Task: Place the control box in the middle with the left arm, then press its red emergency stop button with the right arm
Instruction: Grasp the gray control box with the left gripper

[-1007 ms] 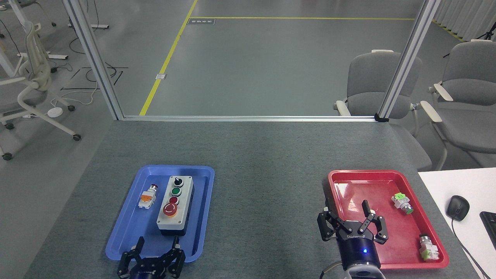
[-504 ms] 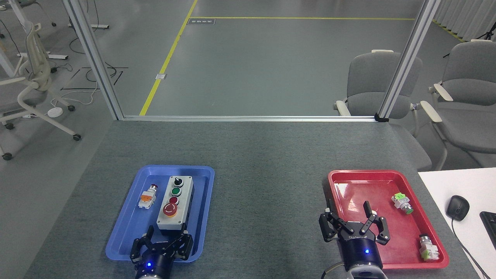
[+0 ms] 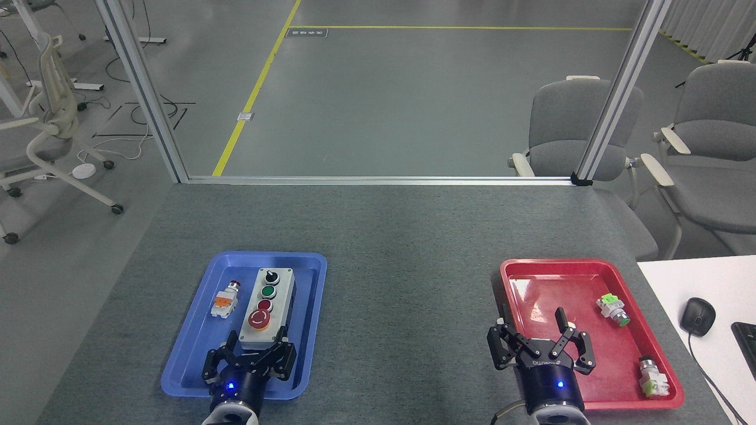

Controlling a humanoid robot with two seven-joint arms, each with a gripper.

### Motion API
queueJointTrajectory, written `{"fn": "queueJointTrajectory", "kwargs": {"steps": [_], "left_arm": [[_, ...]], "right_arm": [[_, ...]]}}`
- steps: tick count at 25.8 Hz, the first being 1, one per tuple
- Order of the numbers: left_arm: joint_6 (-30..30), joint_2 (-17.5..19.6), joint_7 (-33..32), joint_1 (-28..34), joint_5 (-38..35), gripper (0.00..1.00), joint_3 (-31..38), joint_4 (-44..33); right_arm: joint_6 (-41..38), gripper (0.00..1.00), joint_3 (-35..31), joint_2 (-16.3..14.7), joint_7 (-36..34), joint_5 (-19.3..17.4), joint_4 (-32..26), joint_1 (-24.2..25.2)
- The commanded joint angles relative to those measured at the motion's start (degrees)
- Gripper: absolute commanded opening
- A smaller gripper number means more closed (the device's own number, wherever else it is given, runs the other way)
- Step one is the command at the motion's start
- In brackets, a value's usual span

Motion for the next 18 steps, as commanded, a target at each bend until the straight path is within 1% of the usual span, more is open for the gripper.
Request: {"fn": "queueJointTrajectory", "kwargs": {"steps": [1,10,11,12,13,17,18], "left_arm": [[-0.11,-0.44,0.17,-1.43,0.01,0.99,0.00,2.33],[-0.11,-0.53,0.26,-3.89,1.42,0.98,0.00,4.35],[-0.20,-0.44,0.17,-3.89,1.42,0.91,0.00,4.44],[-0.55,-0.09,0.17,-3.89,1.42,0.80,0.00,4.44],[-0.81,0.09,0.17,-3.89,1.42,0.71,-0.09,4.53],[-1.51,0.26,0.08,-3.81,1.42,0.49,-0.09,4.62],[-1.69,0.26,0.08,-3.89,1.42,0.42,-0.09,4.62]], "right_arm": [[0.01,0.97,-0.02,0.01,-0.20,0.00,0.00,0.01],[0.18,0.97,-0.02,0.19,-0.11,0.00,0.00,0.01],[0.18,0.97,-0.02,0.19,-0.11,0.00,0.00,0.01],[0.18,0.97,-0.02,0.19,-0.11,0.00,0.00,0.01],[0.18,0.97,-0.02,0.19,-0.11,0.00,0.00,0.01],[0.18,0.97,-0.02,0.45,-0.11,0.00,0.00,0.01],[0.18,0.97,-0.02,0.45,-0.11,0.00,0.00,0.01]]}}
